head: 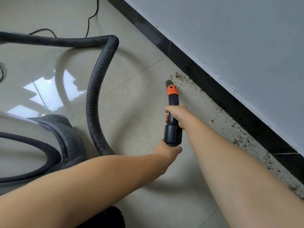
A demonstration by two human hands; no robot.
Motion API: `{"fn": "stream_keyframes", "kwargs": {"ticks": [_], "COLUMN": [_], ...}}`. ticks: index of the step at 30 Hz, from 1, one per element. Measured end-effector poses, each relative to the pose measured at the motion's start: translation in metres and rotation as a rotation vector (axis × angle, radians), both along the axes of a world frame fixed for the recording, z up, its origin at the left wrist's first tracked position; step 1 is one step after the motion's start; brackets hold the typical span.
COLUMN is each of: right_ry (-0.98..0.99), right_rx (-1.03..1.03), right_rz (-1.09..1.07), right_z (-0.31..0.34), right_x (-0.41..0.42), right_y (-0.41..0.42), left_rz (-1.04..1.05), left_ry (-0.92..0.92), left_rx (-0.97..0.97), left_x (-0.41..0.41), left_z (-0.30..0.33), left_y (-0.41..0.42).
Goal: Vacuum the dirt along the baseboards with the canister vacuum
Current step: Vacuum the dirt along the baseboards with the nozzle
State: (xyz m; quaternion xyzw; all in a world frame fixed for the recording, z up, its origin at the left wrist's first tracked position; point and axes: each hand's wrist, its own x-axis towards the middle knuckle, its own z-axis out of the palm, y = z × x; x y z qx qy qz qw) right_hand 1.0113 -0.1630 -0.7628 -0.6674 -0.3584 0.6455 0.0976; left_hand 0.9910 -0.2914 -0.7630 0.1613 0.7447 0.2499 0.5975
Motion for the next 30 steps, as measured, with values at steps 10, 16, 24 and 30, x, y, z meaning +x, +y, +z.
{"fn": "stream_keyframes", "kwargs": {"ticks": [10,16,24,30], "right_ry": [-0.010,-0.008,-0.061,-0.062], "right_rx": [-0.026,-0.015,-0.008,-0.030], "right_rz": [-0.129,-0.237,-0.331,-0.230], "right_z": [0.000,0.005,0.009,0.007], "right_x": [0.033,0.073,0.113,0.105], "right_y": [-0.012,-0.030,-0.029,-0.008], "left_rz": [-0.149,-0.332,-0.487,-0.397], "left_ry": [-0.019,-0.003,0.005,-0.039], "left_rx": [-0.023,-0.034,-0.003,0.007], "left_x": [0.015,0.034,0.058,0.062], "left_z": [0.004,0.015,0.023,0.017], "left_y": [-0.008,-0.019,-0.012,0.002]}}
